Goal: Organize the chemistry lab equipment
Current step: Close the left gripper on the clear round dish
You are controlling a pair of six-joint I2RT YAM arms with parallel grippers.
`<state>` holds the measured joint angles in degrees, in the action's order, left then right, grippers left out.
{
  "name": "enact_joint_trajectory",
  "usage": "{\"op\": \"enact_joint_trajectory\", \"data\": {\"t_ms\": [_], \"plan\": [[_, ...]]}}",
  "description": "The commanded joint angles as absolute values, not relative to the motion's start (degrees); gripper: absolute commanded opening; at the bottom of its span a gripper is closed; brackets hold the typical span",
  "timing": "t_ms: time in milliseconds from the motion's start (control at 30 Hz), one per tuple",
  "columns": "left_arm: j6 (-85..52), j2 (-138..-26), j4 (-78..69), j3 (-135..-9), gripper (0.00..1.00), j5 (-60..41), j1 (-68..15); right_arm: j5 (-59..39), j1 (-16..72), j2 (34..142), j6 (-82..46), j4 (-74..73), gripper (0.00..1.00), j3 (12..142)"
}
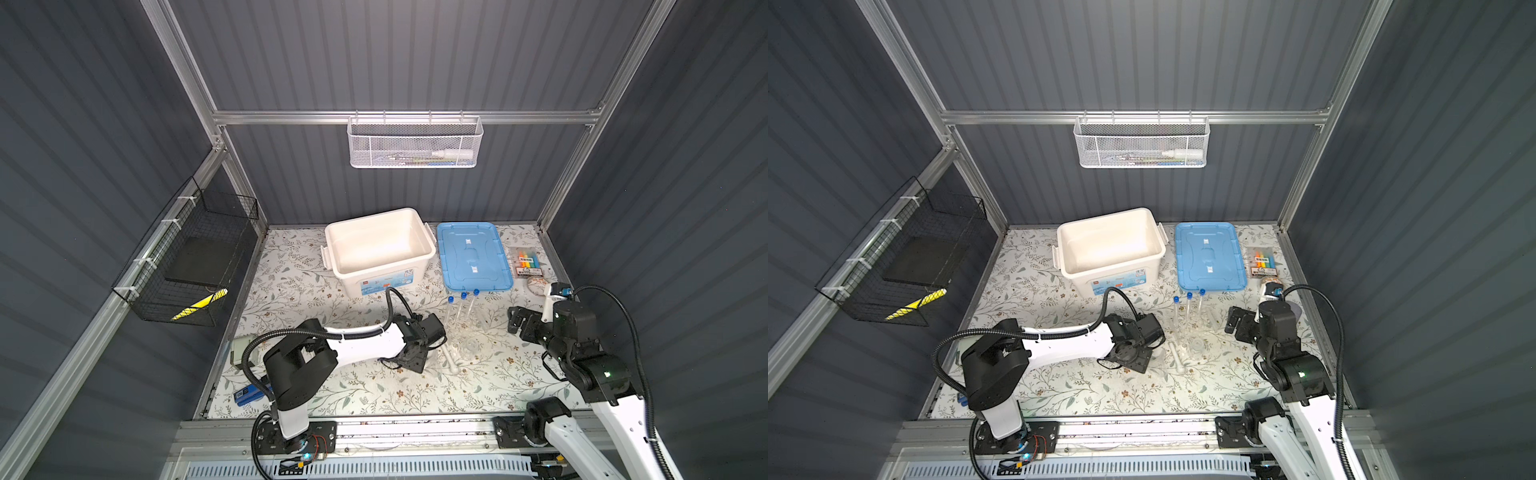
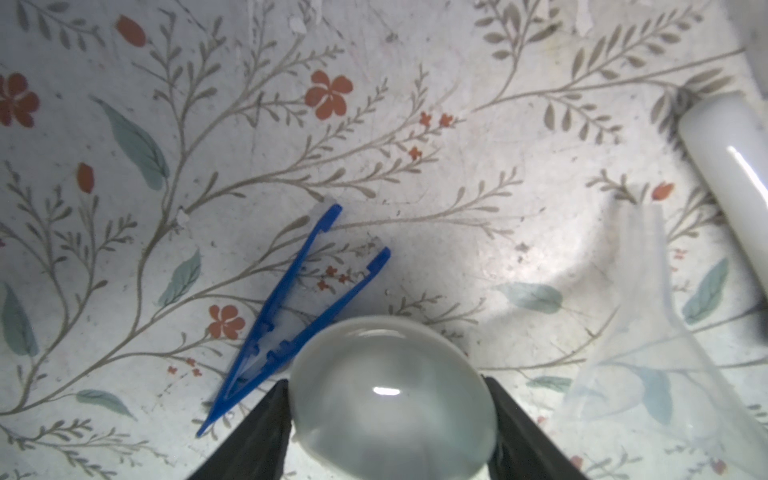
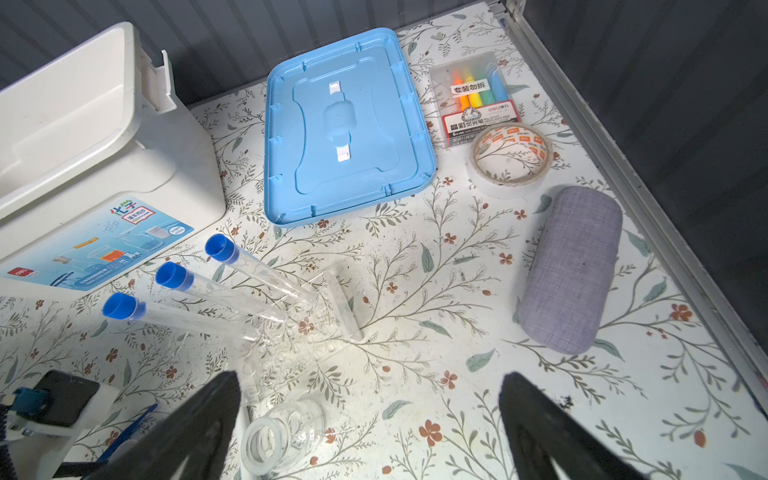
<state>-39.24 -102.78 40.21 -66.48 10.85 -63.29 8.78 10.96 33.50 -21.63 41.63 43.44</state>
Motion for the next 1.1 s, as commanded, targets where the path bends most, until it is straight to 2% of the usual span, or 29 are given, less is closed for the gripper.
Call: {"op": "enact_joint_trajectory", "data": {"t_ms": [0, 600, 767, 967, 1067], "plan": [[-39.7, -103.7, 41.4, -66.8, 0.71, 10.9, -62.9, 8.9, 10.7, 33.5, -21.1, 41.6, 0.99, 42.8], [-39.9, -104.6, 39.9, -66.5, 0.75, 9.8, -62.8, 9.1, 10.7, 33.5, -20.9, 41.7, 0.99, 42.8], [-40.0, -104.5, 39.5, -67.0, 0.73, 10.0, -62.9, 9.1, 10.7, 33.4, -21.0, 41.7, 0.99, 42.8], [-40.1, -104.9, 39.4, -67.0, 0.65, 9.5, -62.8, 9.2, 10.7, 33.4, -20.7, 41.7, 0.99, 42.9], [-40.2, -104.5, 39.8, -67.2, 0.64, 9.8, -62.8, 9.2, 10.7, 33.5, -20.7, 41.7, 0.99, 42.9]]}}
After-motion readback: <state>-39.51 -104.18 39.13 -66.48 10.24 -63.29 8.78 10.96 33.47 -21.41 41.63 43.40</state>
